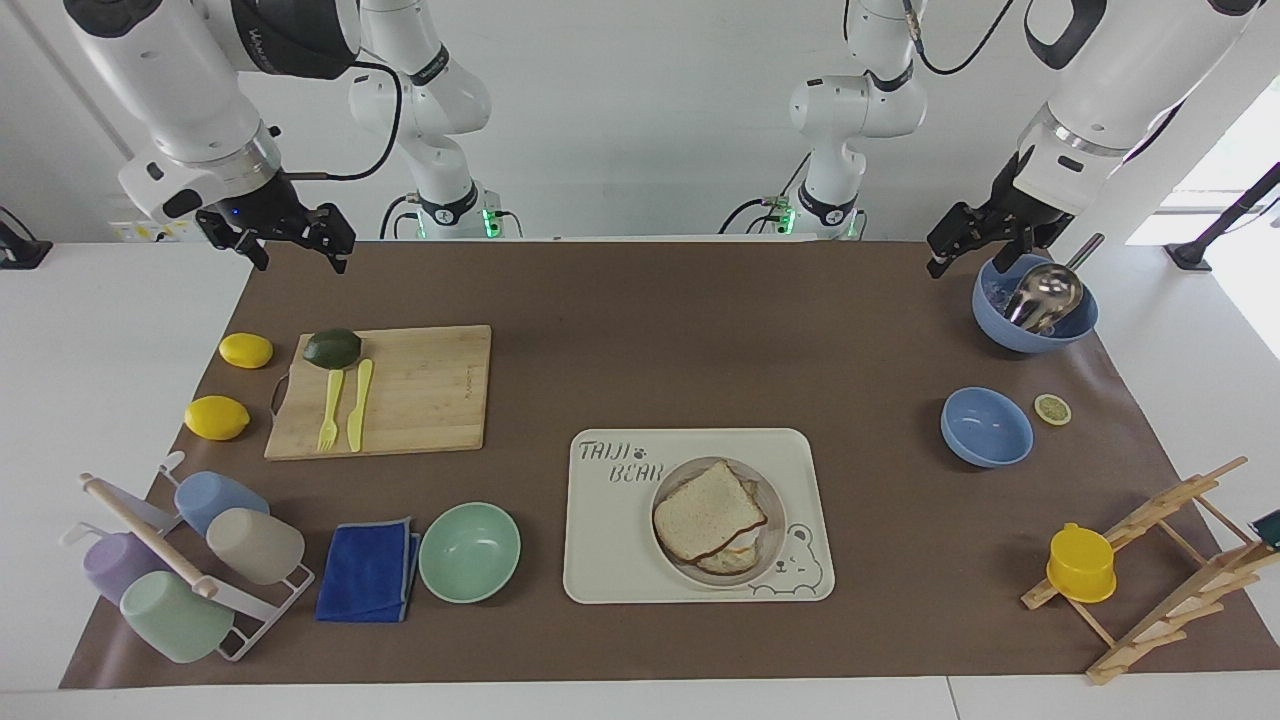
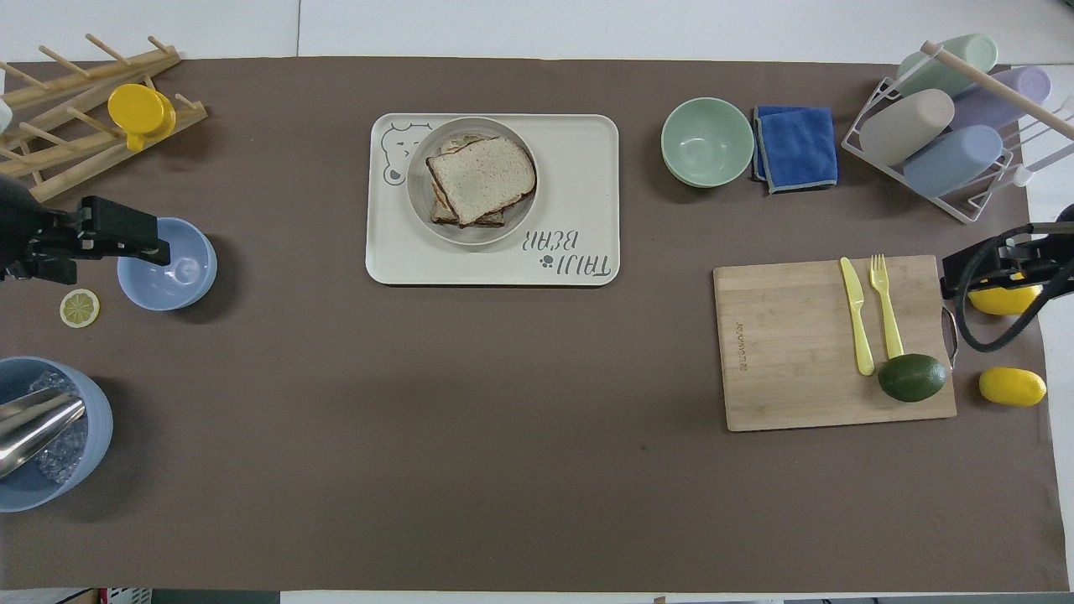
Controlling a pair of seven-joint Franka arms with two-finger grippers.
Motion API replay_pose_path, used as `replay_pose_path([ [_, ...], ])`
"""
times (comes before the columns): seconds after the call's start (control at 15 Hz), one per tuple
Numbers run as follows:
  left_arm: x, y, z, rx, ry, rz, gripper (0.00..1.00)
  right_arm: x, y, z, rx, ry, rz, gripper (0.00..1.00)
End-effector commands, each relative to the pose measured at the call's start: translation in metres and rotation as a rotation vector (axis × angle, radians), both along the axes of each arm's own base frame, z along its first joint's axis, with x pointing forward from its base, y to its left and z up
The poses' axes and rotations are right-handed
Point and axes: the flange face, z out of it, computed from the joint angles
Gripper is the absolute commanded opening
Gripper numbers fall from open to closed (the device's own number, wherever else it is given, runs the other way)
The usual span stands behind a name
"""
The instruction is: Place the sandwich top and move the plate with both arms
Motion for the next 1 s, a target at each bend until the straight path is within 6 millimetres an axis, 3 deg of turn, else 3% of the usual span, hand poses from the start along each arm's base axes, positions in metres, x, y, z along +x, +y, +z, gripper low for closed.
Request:
replay_pose_path([
  [0.0,-0.032,0.005,-0.030,0.021,0.060,-0.035,1.00,-0.009,0.027,0.008,0.020,0.004,0.053,1.00],
  [0.27,-0.020,0.004,-0.043,0.028,0.085,-0.091,1.00,-0.008,0.026,0.008,0.022,0.002,0.058,1.00],
  [0.47,-0.015,-0.004,-0.028,0.118,0.080,-0.131,1.00,-0.008,0.021,0.008,0.024,0.002,0.050,1.00],
  [0.93,-0.009,0.004,-0.026,0.111,0.037,-0.114,1.00,-0.009,0.014,0.009,0.029,0.001,0.036,1.00],
])
